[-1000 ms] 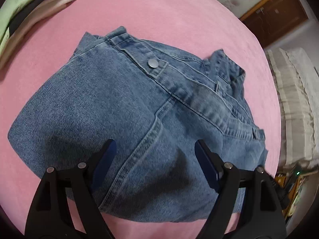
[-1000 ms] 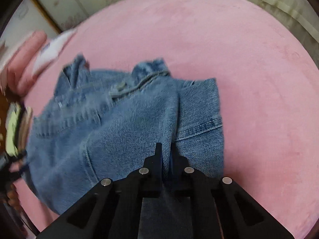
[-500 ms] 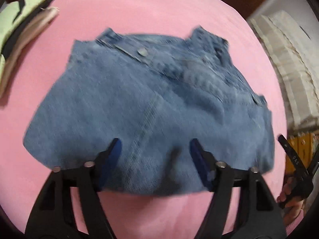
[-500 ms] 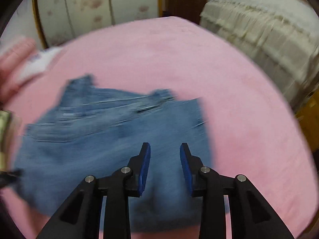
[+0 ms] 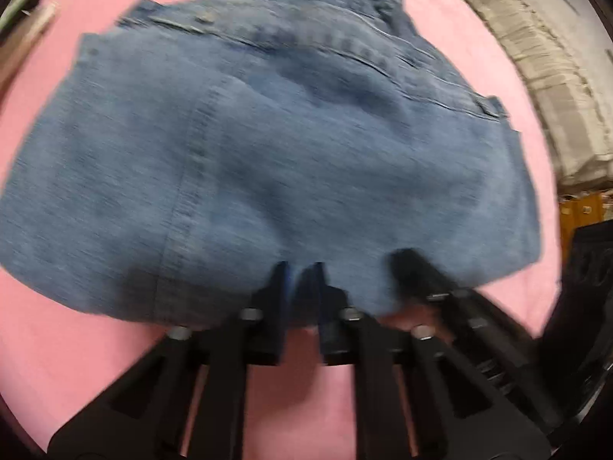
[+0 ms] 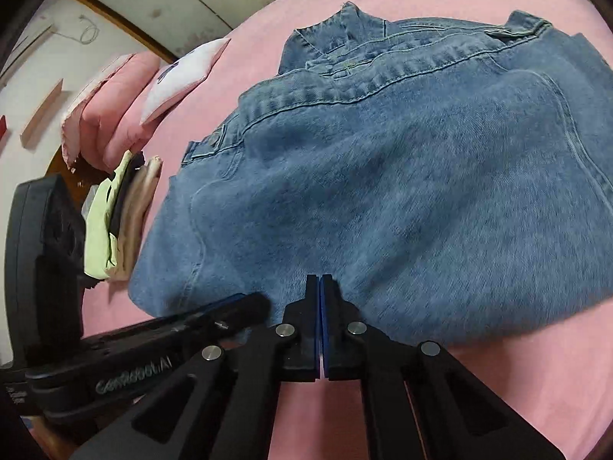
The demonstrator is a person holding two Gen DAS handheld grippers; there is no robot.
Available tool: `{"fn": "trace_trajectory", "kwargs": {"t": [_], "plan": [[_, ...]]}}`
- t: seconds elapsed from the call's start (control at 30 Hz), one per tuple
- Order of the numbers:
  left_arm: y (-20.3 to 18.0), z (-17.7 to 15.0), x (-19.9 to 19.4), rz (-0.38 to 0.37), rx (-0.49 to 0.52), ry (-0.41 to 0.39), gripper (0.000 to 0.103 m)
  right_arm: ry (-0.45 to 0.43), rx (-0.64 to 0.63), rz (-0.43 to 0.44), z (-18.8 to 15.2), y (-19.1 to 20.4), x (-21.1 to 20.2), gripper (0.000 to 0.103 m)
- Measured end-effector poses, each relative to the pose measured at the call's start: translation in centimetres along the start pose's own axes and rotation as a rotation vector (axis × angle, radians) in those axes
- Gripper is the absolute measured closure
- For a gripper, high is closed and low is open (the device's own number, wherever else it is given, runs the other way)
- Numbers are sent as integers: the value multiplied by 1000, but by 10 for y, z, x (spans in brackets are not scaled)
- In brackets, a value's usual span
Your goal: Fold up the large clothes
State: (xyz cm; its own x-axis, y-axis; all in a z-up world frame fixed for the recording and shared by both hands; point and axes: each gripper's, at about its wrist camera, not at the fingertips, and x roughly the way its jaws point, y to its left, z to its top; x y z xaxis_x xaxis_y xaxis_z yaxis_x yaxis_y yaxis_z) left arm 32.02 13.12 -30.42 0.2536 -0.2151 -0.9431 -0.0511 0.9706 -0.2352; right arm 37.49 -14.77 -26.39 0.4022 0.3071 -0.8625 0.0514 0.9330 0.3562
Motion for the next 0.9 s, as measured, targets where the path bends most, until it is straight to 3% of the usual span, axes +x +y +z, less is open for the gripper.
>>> {"fn": "trace_trajectory", "kwargs": {"t": [0.07,0.13,0.17,0.2,0.23,0.27,0.33,0.37,0.5,0.53,0.63,0.7,0.73,0.8,0.9], "plan": [[15,1,-10,23,-15,-43,102,-31,-47,-74,5,-10,-10,103],[37,2,-20,138,-40,-83,102,-76,-60,-238,15,-37,-26,103],[46,2,-23,222,-47,-97,102,-106,-26,-317,18,-62,-39,103],[61,1,-24,393,-51,-107,102,-131,11,-354,21,-83,-52,103],[74,0,-25,480,-55,-109,102,-149,38,-400,22,-99,-59,103],[96,-3,-26,507,-83,-112,102,-161,53,-470,23,-116,-69,103],[122,-7,-28,475,-141,-105,102,-172,60,-668,21,-150,-87,103],[129,-8,-28,463,-149,-96,102,-179,73,-670,20,-163,-97,103],[124,-13,-41,436,-135,-125,102,-202,69,-598,17,-164,-116,103],[117,-16,-48,402,-138,-147,102,-205,46,-551,17,-154,-116,103],[89,-23,-61,194,-146,-178,102,-181,-7,-353,19,-116,-107,103],[57,-19,-54,36,-114,-129,102,-104,-59,-196,18,-87,-87,103],[41,-17,-48,-6,-95,-103,102,-70,-81,-149,17,-75,-76,103],[8,-11,-34,-77,-46,-62,102,-5,-111,-45,13,-55,-51,103],[-39,-3,-6,-116,34,-5,102,92,-115,22,18,-42,-12,103]]}}
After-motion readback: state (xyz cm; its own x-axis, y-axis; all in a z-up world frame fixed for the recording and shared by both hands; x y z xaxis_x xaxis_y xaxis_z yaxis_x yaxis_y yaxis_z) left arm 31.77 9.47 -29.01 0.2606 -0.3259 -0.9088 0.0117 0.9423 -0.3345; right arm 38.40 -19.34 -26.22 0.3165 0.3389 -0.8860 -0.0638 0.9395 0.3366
